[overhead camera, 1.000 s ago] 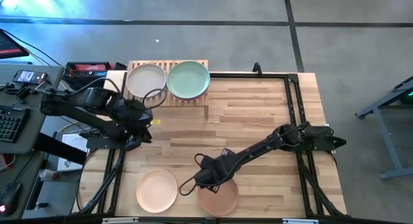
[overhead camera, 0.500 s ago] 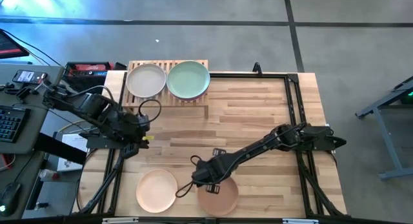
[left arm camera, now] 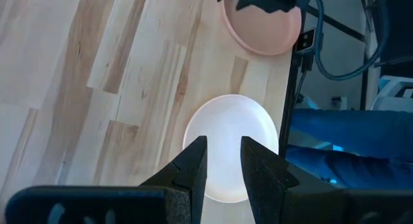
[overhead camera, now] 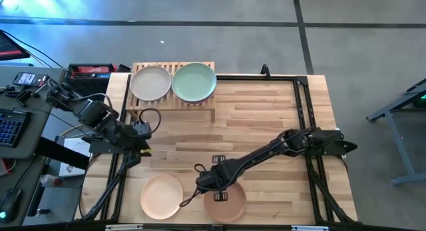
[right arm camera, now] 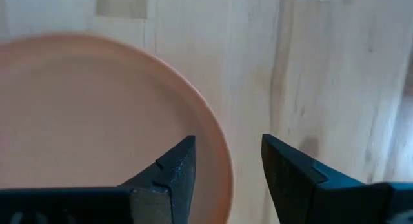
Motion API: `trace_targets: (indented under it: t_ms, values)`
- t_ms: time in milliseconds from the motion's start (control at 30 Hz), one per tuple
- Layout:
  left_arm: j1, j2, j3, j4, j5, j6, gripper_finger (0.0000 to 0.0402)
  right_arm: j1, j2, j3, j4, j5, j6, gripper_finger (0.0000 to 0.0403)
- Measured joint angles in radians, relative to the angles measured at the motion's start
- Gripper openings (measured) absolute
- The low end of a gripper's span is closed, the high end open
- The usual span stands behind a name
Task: Place and stack plates onto a shelf
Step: Stack the brown plate on top of the gray plate on the shelf
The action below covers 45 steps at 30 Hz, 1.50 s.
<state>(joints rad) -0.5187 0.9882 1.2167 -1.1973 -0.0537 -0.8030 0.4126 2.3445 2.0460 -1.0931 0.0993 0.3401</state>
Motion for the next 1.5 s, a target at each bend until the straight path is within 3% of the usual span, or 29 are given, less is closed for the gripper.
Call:
trace_targets:
  t_ms: [300, 967, 1100, 1300, 1500]
  values:
    - [-0.043, 0.010, -0.001, 0.006, -0.038, -0.009, 0.0083, -0.004, 0.033, 0.000, 0.005, 0.022, -0.019, 0.0154]
    - [-0.047, 0.072, -0.001, 0.014, -0.037, -0.007, 0.0083, -0.026, 0.071, 0.000, 0.014, -0.089, -0.083, 0.0151]
    - [-0.047, 0.080, -0.001, 0.014, -0.036, -0.007, 0.0083, -0.026, 0.071, 0.000, 0.016, -0.101, -0.079, 0.0118]
    - [-0.047, 0.089, -0.001, 0.013, -0.036, -0.007, 0.0083, -0.032, 0.071, 0.001, 0.012, -0.131, -0.044, 0.0015]
    - [-0.046, 0.093, -0.001, 0.013, -0.036, -0.006, 0.0083, -0.034, 0.071, 0.002, -0.006, -0.140, 0.009, 0.0009]
